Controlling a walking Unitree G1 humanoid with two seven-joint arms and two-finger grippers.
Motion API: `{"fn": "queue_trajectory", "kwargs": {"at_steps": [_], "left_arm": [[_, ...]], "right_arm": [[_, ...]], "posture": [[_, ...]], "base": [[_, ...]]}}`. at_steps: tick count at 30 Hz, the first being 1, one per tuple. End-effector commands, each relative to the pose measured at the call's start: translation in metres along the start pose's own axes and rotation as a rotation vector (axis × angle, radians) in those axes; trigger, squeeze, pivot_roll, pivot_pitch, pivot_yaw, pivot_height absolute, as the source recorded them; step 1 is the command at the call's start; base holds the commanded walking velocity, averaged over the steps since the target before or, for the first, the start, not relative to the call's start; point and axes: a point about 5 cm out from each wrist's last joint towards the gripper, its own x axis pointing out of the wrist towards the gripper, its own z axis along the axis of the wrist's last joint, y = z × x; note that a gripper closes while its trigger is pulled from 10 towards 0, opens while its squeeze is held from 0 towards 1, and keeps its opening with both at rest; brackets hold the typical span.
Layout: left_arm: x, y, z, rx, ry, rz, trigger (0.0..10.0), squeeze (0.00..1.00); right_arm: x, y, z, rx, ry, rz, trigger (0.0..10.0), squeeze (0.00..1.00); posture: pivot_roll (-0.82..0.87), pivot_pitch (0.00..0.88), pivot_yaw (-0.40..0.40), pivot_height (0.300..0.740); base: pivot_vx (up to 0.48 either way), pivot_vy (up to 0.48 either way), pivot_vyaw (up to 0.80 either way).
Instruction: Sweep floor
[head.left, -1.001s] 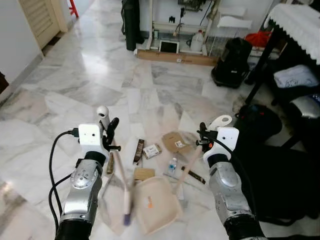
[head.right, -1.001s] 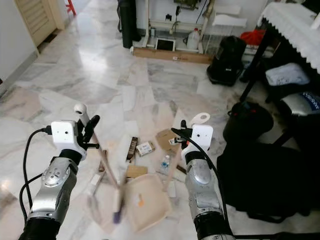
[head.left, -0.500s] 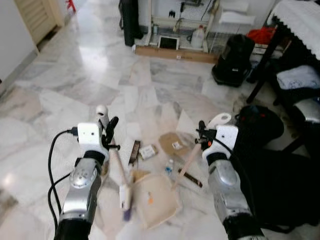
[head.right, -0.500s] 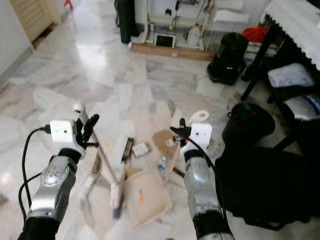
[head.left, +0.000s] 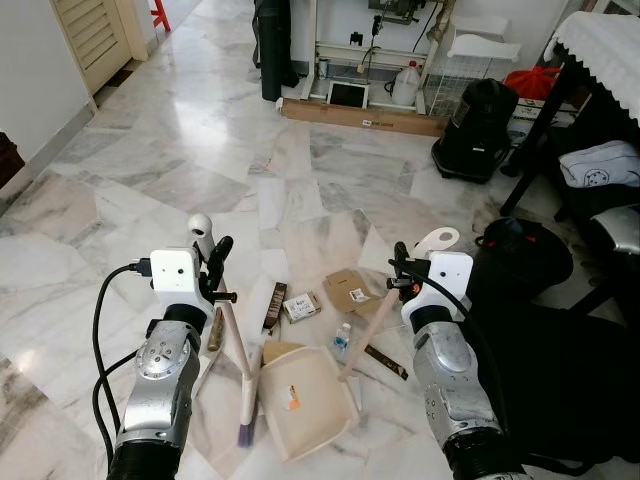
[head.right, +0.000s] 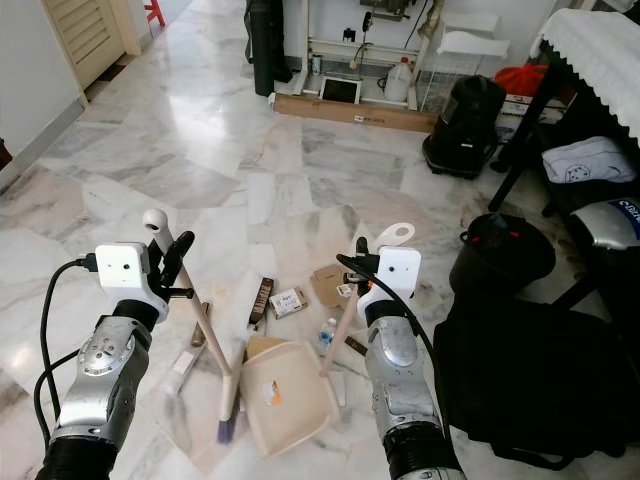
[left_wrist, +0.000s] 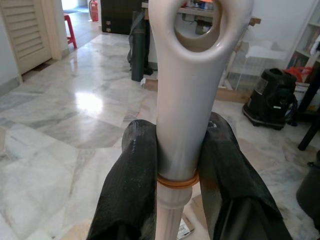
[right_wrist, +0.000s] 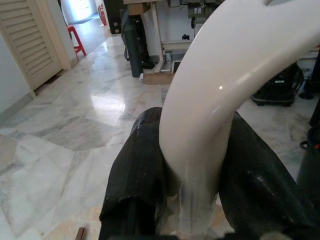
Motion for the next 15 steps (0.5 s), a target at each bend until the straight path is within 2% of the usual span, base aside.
{"fn": "queue_trajectory", "kwargs": {"at_steps": [1, 12, 15], "left_arm": [[0.0019, -0.0020, 0.0082, -0.010, -0.035, -0.015, 10.0, 0.00], [0.0018, -0.0031, 0.0075, -0.010, -0.029, -0.023, 10.0, 0.00], [0.0018, -0.0031, 0.0072, -0.013, -0.026, -0.024, 10.0, 0.00]], "right_arm": [[0.0020, 0.0072, 0.0077, 0.032, -0.037, 0.013, 10.0, 0.00], [0.0022, 0.0072, 0.0074, 0.033, -0.036, 0.011, 10.0, 0.00], [0.0022, 0.0071, 0.0073, 0.033, -0.036, 0.011, 10.0, 0.00]], "posture": [[0.01, 0.139, -0.073, 0.740], [0.01, 0.140, -0.073, 0.740], [0.01, 0.140, -0.073, 0.740]], "base": [[0.000, 0.000, 0.00], [0.000, 0.000, 0.00], [0.000, 0.259, 0.00]]}}
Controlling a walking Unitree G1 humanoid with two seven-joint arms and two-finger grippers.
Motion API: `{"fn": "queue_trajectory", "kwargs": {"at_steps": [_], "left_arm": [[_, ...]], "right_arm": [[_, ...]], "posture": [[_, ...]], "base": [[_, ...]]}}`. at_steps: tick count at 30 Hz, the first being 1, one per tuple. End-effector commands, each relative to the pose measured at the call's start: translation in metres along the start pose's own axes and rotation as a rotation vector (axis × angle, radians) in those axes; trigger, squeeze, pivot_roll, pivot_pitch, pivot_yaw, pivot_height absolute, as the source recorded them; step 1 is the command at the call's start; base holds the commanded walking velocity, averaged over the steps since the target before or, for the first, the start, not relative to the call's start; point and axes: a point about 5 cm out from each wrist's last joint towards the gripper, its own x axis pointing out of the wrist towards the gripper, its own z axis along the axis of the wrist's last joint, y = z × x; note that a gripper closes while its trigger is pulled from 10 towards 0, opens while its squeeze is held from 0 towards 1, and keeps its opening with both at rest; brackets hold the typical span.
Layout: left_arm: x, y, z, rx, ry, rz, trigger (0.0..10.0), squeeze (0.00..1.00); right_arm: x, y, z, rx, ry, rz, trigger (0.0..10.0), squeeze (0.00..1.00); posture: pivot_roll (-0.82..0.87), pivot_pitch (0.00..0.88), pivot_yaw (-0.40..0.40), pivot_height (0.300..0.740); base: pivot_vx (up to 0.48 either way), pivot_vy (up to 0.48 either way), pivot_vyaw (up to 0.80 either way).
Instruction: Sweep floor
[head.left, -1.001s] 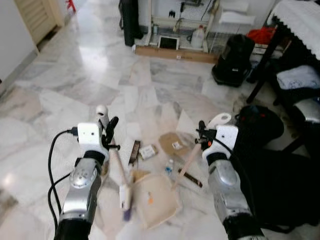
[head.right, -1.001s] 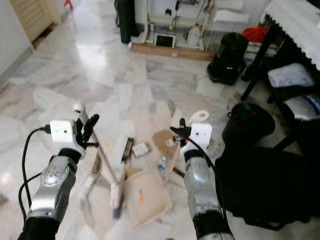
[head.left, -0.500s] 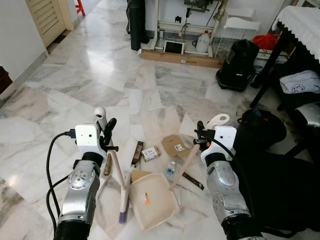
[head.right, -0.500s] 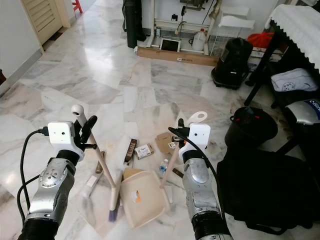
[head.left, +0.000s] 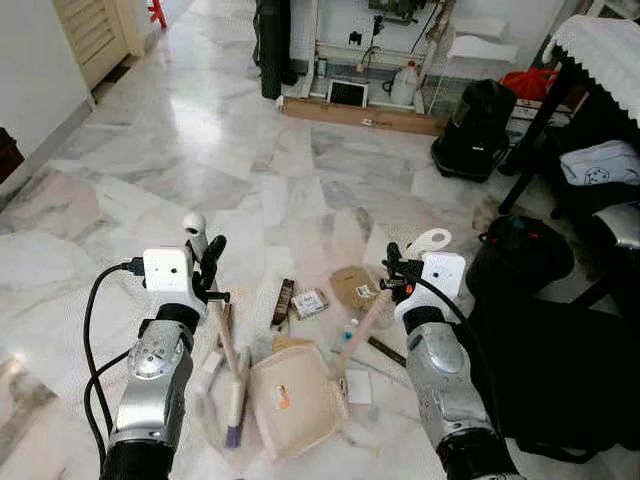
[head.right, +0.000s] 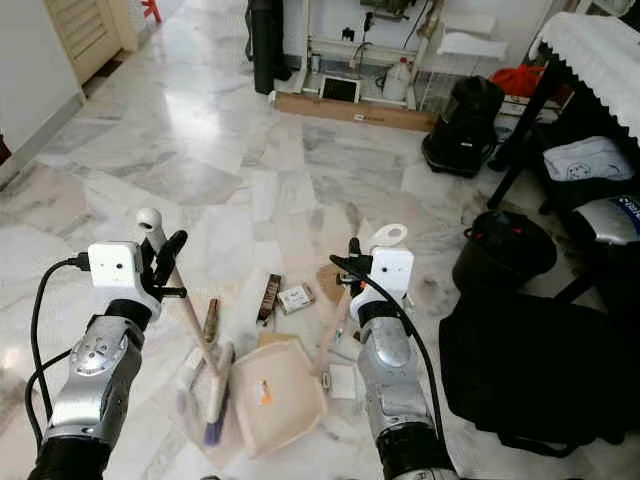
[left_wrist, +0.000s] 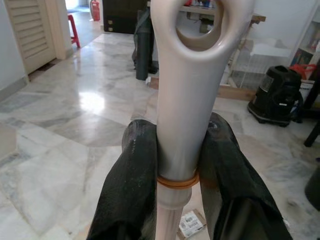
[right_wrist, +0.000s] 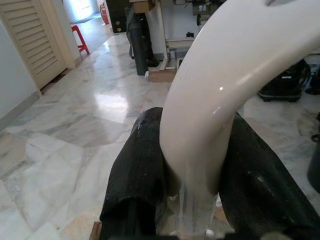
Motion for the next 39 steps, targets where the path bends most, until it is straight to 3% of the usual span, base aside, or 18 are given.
{"fn": "queue_trajectory", "kwargs": {"at_steps": [1, 9, 39], "left_arm": [[0.0022, -0.0079, 0.0066, -0.027, -0.027, -0.033, 10.0, 0.00], [0.0022, -0.0082, 0.0064, -0.025, -0.026, -0.035, 10.0, 0.00], [0.0024, -0.0136, 0.0092, -0.027, -0.037, -0.064, 10.0, 0.00]], "right_arm": [[0.0024, 0.0003, 0.0080, 0.023, -0.036, -0.004, 10.0, 0.00], [0.0027, 0.0003, 0.0090, 0.019, -0.041, -0.002, 10.0, 0.00], [0.0024, 0.0015, 0.0084, 0.030, -0.041, -0.006, 10.0, 0.00]], "posture": [[0.02, 0.141, -0.072, 0.740], [0.02, 0.141, -0.072, 0.740], [0.02, 0.142, -0.070, 0.740]], "base": [[0.000, 0.480, 0.00], [0.000, 0.478, -0.45], [0.016, 0.000, 0.00]]}}
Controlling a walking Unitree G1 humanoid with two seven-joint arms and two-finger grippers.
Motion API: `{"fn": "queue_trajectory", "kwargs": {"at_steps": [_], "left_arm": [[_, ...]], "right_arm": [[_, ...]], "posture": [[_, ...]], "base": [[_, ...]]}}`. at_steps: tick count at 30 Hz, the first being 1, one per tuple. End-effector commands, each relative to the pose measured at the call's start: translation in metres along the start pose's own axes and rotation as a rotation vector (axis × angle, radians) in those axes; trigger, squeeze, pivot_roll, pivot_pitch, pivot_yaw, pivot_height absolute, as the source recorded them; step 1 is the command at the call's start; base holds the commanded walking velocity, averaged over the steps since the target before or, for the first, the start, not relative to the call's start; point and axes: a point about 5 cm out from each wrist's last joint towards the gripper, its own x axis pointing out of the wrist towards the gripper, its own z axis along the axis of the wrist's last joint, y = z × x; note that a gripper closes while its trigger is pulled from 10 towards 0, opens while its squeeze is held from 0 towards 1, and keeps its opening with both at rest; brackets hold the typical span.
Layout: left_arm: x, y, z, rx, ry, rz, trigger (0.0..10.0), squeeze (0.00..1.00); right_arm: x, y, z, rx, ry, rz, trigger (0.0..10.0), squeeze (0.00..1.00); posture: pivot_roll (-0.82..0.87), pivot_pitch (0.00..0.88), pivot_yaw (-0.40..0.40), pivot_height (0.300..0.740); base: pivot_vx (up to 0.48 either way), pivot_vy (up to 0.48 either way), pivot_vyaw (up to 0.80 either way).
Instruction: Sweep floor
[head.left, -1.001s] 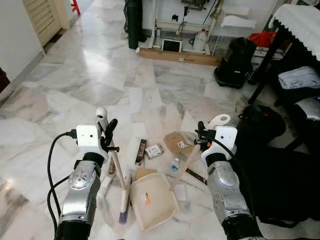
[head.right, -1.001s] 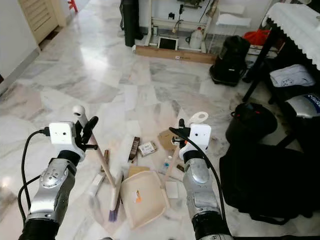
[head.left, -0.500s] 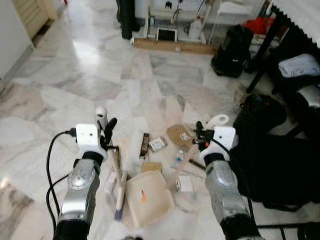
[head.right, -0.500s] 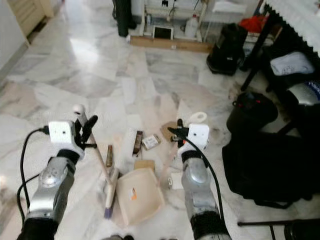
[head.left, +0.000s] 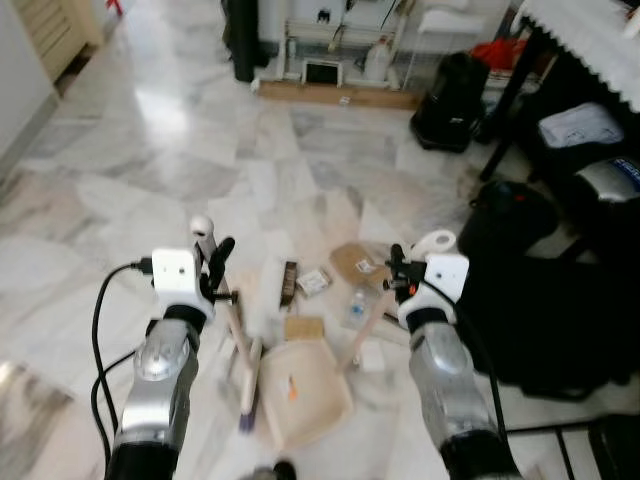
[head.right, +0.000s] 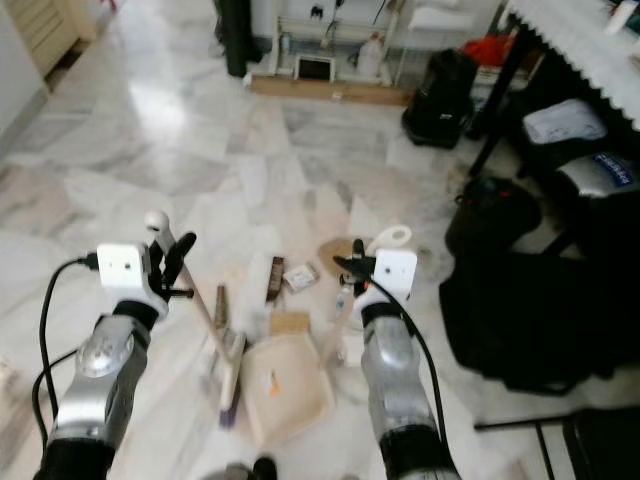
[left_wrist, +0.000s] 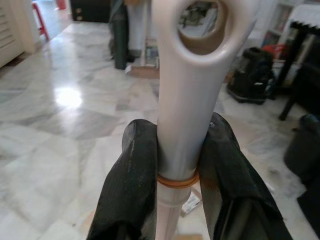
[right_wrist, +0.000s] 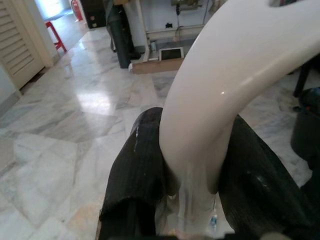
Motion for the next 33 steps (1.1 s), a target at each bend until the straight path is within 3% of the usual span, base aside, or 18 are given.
{"fn": "queue_trajectory", "kwargs": {"at_steps": [1, 22, 26, 33], "left_arm": [[0.0007, -0.0042, 0.0037, -0.021, -0.020, -0.021, 10.0, 0.00], [0.0002, -0.0049, 0.0042, -0.023, -0.020, -0.025, 10.0, 0.00], [0.0003, -0.0058, 0.0047, -0.026, -0.023, -0.029, 10.0, 0.00], [0.0001, -0.0031, 0.0063, -0.022, -0.036, -0.009, 10.0, 0.00]], "right_arm": [[0.0001, 0.0039, 0.0045, 0.031, -0.028, 0.003, 10.0, 0.00], [-0.0001, 0.0027, 0.0036, 0.039, -0.022, -0.007, 10.0, 0.00], [0.0005, 0.0019, 0.0049, 0.039, -0.028, -0.011, 10.0, 0.00], [0.0003, 0.0030, 0.0055, 0.037, -0.034, -0.006, 10.0, 0.00]], "posture": [[0.02, 0.142, -0.069, 0.740], [0.02, 0.144, -0.070, 0.740], [0.02, 0.144, -0.070, 0.740], [0.02, 0.145, -0.072, 0.740]], "base": [[0.270, 0.000, 0.00], [0.358, 0.000, 0.00], [0.370, 0.000, -0.78], [0.212, 0.000, 0.00]]}}
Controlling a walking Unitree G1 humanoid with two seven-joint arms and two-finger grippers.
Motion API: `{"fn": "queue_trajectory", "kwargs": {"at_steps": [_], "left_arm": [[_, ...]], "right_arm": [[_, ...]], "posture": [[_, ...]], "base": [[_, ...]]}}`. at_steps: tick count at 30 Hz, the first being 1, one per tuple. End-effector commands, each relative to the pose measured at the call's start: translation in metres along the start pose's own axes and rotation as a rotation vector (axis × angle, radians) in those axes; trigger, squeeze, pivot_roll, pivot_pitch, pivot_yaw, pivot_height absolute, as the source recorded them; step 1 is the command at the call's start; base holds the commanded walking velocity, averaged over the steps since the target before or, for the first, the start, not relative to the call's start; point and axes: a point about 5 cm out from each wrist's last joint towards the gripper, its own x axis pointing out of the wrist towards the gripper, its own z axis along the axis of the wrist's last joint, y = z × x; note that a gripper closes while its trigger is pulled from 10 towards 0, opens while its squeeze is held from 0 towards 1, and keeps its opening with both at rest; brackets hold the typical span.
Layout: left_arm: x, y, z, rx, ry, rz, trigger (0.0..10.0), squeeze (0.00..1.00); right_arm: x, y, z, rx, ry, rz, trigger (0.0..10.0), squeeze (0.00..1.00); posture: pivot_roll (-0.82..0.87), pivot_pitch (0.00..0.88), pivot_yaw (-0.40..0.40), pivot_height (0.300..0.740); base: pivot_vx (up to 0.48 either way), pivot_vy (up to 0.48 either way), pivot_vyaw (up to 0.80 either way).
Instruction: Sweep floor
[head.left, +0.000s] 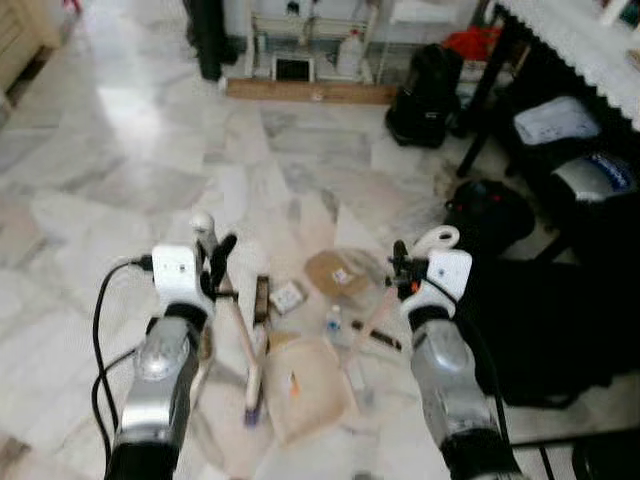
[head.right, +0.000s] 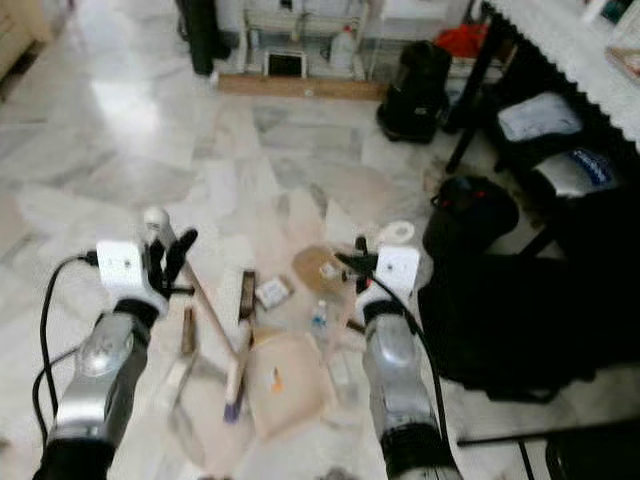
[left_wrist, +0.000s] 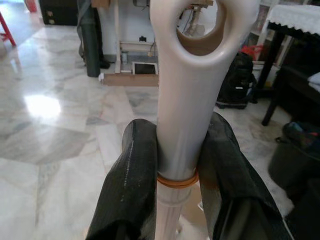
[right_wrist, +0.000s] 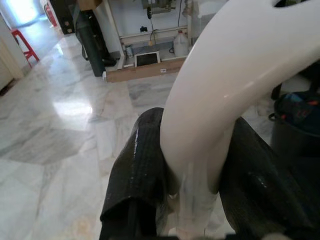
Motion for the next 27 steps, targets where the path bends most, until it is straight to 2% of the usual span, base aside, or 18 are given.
{"fn": "queue_trajectory", "kwargs": {"at_steps": [1, 13, 21, 27], "left_arm": [[0.000, -0.007, 0.004, -0.020, -0.027, -0.020, 10.0, 0.00], [0.001, 0.000, 0.007, -0.007, -0.042, 0.008, 10.0, 0.00], [0.000, 0.004, 0.006, 0.016, -0.035, 0.015, 10.0, 0.00], [-0.002, 0.004, 0.002, 0.042, -0.017, 0.005, 10.0, 0.00]], "right_arm": [[0.001, 0.000, 0.006, 0.031, -0.034, -0.004, 10.0, 0.00], [0.000, -0.003, 0.006, 0.022, -0.035, -0.016, 10.0, 0.00], [-0.001, -0.012, 0.004, -0.007, -0.026, -0.076, 10.0, 0.00], [-0.003, -0.024, 0.004, -0.031, -0.027, -0.143, 10.0, 0.00]], "posture": [[0.02, 0.145, -0.071, 0.740], [0.02, 0.148, -0.072, 0.740], [0.01, 0.154, -0.073, 0.740], [0.01, 0.156, -0.073, 0.740]], "base": [[0.000, 0.000, 0.00], [0.000, 0.000, 0.00], [0.000, 0.000, 0.00], [0.000, 0.000, 0.00]]}}
